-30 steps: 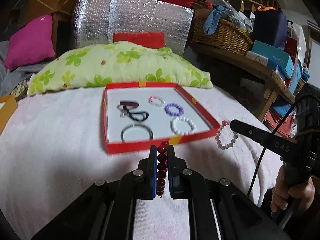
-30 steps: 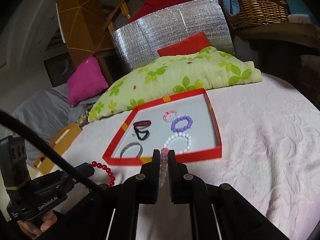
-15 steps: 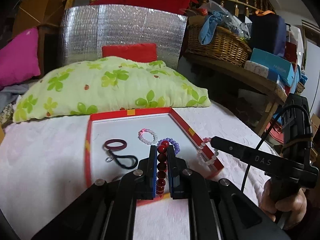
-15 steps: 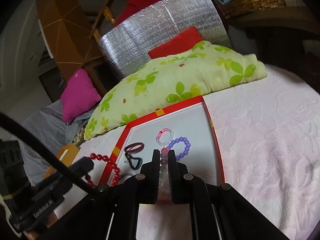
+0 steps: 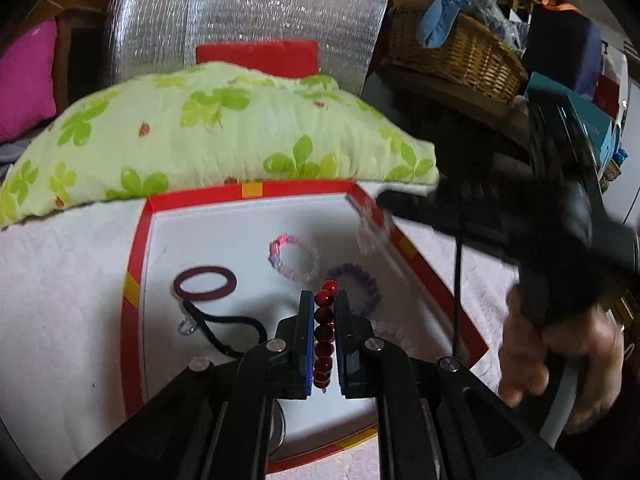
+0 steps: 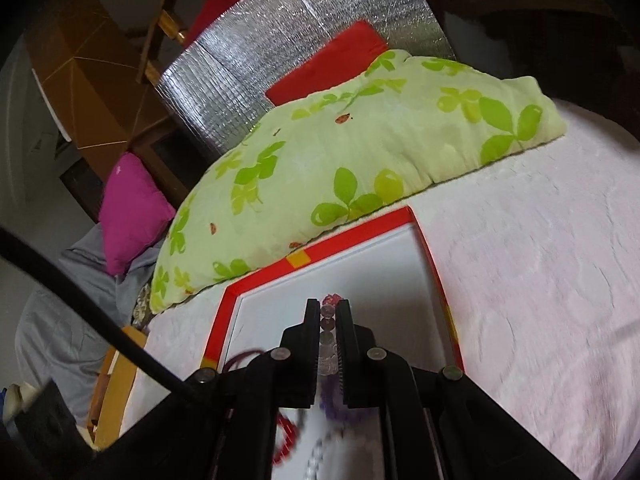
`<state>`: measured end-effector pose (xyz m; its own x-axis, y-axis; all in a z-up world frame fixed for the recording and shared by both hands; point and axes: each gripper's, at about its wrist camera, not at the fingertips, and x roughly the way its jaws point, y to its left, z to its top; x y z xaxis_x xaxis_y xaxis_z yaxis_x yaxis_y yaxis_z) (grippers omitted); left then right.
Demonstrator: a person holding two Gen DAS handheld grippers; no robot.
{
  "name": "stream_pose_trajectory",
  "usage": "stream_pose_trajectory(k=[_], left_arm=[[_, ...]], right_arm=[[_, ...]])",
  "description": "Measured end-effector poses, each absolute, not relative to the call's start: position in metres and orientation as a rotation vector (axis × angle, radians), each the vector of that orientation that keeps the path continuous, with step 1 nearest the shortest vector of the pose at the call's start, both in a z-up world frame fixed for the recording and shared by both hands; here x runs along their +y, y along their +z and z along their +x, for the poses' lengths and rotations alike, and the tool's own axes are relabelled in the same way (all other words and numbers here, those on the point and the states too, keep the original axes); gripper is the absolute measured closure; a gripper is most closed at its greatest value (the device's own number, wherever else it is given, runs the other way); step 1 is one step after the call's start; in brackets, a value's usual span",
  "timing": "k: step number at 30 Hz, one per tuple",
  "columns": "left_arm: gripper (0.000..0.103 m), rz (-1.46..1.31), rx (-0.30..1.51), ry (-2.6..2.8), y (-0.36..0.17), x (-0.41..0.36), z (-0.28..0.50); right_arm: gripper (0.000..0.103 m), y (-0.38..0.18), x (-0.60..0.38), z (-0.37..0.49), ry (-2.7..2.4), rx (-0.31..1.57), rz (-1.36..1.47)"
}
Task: Organize jewelry
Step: 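Carry the red bracelet into the box with the left tool while the right releases the clear bracelet there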
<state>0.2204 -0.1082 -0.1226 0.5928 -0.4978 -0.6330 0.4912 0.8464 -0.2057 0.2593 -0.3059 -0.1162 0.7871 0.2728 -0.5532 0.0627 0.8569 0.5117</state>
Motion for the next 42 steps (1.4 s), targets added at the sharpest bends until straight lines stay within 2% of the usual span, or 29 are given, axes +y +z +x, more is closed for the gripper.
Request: stream_pose_trajectory(k=[6,20,40,42], left_arm=[[0.093,-0.016,0.773,-0.564,-0.130,-0.106,0.232],[0.093,0.018,0.775,-0.525,-0.131,-0.103,0.233],[0.093,0.046,0.785,-0.475,-0.134,-0.100,0.237],[0.083,0.067,0.775,-0.460,-0.131,-0.101,0.236]], right_arm=[[0.094,-0.123,-0.298,0.295,0.088,0.741,0.519],[0.094,-0.144,-0.303,0.314,0.018,0.841,0.461],[0.094,-0.146,-0.299,0.320,-0.027,0.868,0.397],[0.092,-0.144,-0.299,0.317,-0.041,0.860,0.376]])
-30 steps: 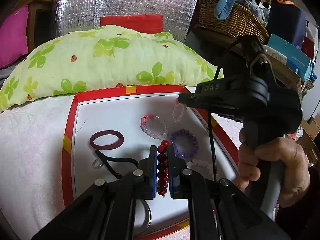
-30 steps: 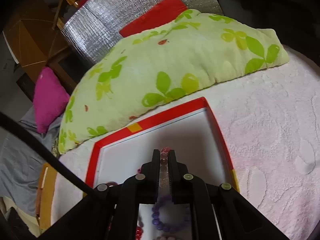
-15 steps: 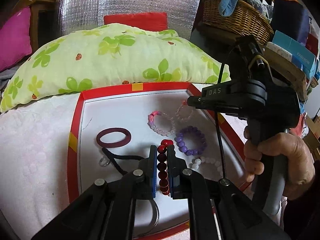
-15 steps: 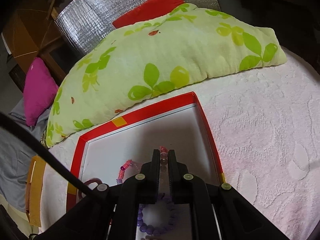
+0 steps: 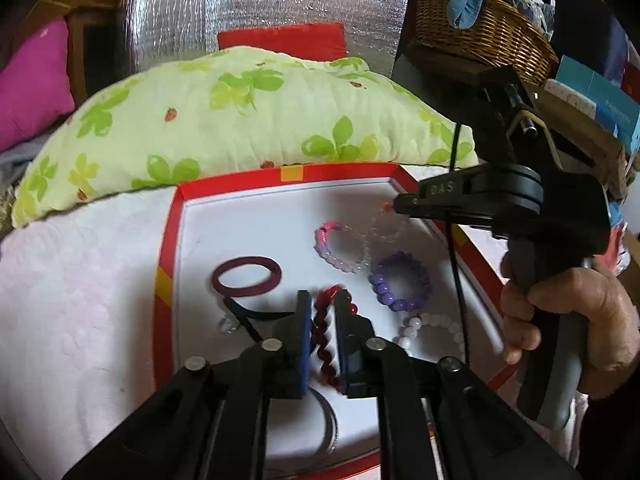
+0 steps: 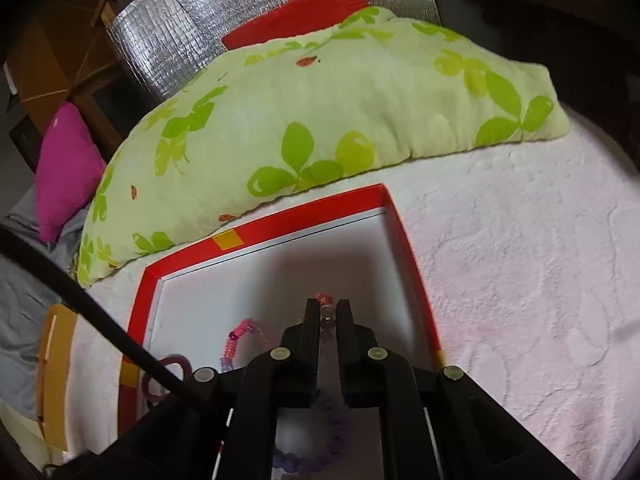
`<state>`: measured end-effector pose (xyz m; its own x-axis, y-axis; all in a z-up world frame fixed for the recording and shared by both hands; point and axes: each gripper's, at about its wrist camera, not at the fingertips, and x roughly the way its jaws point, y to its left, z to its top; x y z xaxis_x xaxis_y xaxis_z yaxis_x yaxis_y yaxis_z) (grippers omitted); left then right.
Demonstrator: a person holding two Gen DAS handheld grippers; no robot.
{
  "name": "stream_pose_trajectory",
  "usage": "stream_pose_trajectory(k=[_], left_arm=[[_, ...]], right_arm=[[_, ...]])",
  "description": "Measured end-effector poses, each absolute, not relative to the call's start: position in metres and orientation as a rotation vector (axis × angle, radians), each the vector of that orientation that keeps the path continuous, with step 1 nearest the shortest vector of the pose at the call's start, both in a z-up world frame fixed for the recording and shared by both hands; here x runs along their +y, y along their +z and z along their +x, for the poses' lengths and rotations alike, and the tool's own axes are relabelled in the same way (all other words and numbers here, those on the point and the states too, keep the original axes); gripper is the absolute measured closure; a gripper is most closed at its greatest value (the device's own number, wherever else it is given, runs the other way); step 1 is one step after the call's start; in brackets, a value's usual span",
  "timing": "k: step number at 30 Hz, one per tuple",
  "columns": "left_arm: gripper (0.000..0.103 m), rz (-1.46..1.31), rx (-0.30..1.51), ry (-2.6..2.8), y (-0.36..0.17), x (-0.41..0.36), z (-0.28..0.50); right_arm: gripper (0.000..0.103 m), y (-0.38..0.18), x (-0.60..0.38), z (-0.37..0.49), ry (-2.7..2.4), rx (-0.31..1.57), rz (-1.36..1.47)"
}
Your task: Organize jewelry
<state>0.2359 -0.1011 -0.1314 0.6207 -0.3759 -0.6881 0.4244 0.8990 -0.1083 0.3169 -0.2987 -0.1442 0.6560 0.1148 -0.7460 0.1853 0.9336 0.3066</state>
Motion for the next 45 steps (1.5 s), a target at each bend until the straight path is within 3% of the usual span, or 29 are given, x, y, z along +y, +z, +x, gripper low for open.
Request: stream_pose_trajectory(k=[2,3,5,15,19,24,45], left_arm=[[0.040,0.073,0.772,-0.441,-0.127,-0.099,0.233],[0.037,0.073,0.753,-0.420,-0.123,-0.095,0.227],[0.037,0.088,0.718,-0.401,-0.115,-0.089,0.214],[0.032,0.112,0.675,-0.199,-0.053,-0.039,0.127],[0.032,0.146,0.621,-0.141,-0.028,-0.023,0.086],[0.031,0.170,0.589,-0.096,-0.007,-0.009,0.042],[0.030,0.221,0.525,-0.117,0.029,-0.010,-0.036]], right_arm=[[0.083,-0.140,-0.300,0.308,-0.049,0.862,0.361],[0.073,-0.138,-0.302,0.303,-0.042,0.867,0.363],[0.063,-0.132,-0.304,0.283,-0.014,0.862,0.364],[0.061,-0.085,-0.260,0.121,0.115,0.840,0.152],[0.051,-0.065,-0.238,0.064,0.110,0.778,0.141],[0.051,-0.045,-0.210,0.012,0.060,0.724,0.154],[0.046,-0.005,-0.200,-0.053,-0.012,0.636,0.179]])
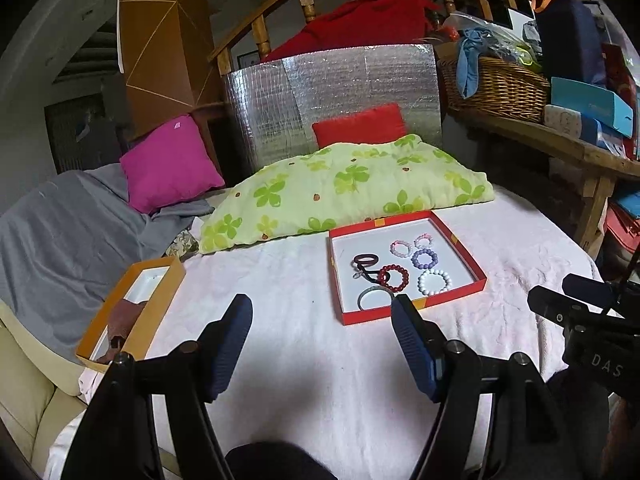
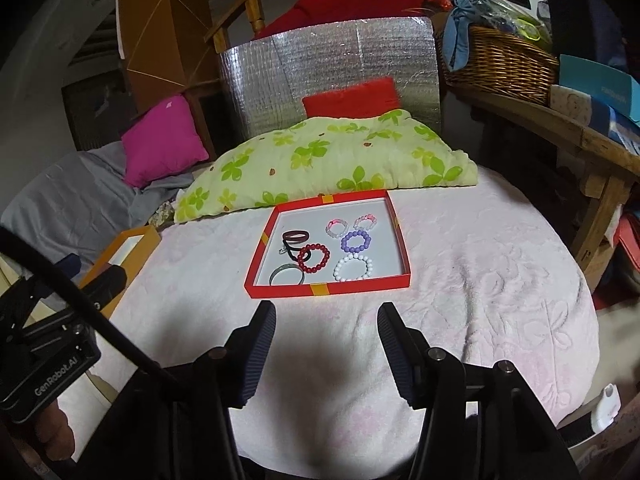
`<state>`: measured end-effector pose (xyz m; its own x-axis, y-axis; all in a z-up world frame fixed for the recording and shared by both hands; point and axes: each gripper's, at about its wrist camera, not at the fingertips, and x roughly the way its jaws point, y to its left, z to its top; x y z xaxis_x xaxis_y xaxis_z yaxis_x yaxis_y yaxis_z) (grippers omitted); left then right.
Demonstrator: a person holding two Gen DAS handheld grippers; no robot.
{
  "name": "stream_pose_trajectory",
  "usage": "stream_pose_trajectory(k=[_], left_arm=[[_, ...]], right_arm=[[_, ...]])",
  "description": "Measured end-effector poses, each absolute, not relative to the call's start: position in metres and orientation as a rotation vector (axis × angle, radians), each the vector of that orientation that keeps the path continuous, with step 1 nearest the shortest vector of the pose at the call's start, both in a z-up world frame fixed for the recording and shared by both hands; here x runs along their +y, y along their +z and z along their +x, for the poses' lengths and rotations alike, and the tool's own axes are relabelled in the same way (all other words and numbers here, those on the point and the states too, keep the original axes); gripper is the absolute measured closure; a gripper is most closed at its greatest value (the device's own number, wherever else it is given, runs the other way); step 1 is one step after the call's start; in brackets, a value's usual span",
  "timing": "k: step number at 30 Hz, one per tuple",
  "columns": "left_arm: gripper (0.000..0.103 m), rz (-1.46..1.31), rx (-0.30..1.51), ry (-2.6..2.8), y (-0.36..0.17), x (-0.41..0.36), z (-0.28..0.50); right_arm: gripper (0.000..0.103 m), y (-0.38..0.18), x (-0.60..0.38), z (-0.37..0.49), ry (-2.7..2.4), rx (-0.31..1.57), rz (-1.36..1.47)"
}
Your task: Organize jewelry
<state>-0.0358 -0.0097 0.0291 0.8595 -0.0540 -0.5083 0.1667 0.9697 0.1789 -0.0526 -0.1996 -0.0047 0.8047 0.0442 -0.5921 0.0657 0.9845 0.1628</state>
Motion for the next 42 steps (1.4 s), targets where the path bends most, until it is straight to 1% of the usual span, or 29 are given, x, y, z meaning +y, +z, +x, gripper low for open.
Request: stream_pose_trajectory(k=[42], left_arm=[[0.030,0.198,0.522,-0.092,0.036,0.002,-0.041]], right_arm=[[0.046,0.001,-0.188,-0.051,0.000,0.631,0.154]])
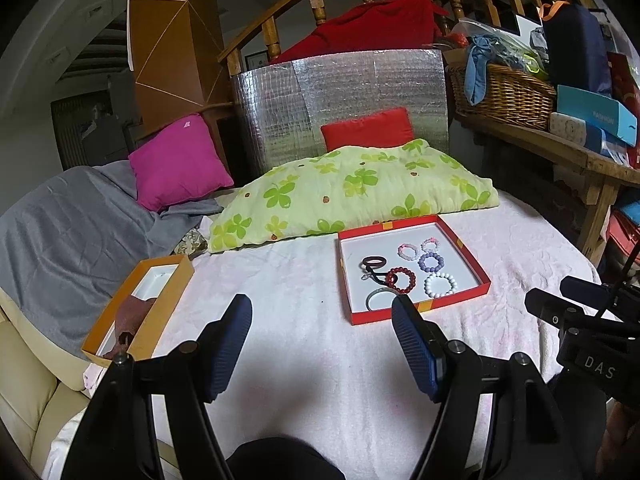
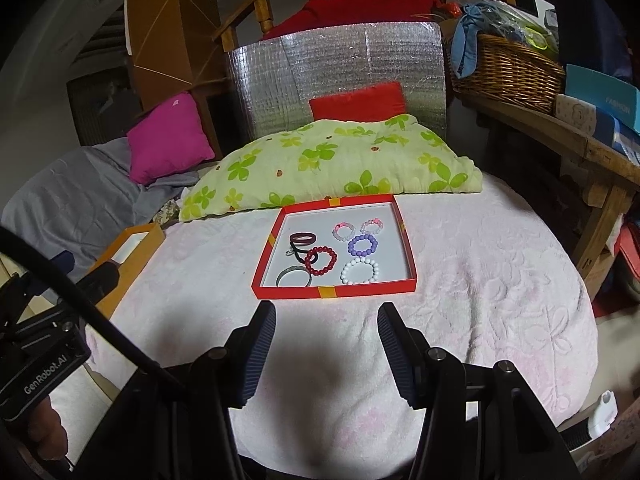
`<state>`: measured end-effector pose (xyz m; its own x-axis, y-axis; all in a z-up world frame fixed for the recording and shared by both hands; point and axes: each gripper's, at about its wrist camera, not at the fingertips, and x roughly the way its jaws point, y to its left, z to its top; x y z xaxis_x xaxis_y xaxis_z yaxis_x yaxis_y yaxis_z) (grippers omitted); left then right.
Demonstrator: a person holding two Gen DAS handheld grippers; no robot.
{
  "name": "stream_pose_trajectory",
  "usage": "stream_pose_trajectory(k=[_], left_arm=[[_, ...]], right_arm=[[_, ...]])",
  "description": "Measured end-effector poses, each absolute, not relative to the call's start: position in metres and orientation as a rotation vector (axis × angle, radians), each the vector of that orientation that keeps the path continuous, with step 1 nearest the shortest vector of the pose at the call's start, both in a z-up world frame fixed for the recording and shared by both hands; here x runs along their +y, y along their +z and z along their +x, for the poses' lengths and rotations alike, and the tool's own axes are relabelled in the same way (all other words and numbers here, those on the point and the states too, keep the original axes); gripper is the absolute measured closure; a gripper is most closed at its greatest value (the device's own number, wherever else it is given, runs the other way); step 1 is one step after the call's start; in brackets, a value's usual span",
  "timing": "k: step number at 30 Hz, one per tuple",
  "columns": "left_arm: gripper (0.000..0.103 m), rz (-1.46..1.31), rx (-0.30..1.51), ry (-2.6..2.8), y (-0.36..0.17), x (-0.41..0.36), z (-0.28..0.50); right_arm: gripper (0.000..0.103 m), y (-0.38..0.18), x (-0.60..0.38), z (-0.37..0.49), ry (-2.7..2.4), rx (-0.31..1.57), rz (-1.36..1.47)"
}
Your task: Organize jewelry
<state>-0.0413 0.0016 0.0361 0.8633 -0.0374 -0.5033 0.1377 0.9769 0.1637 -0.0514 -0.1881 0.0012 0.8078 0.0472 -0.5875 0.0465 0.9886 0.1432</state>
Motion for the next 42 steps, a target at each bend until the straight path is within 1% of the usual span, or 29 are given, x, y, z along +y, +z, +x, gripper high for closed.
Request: stream_pose_trajectory(k=[42], left_arm=[[0.030,0.155,0.522,-0.113,0.039,0.014,-0.047]], right_arm=[[0.046,0.007,-0.170,-0.049,0.008,0.619,0.103]])
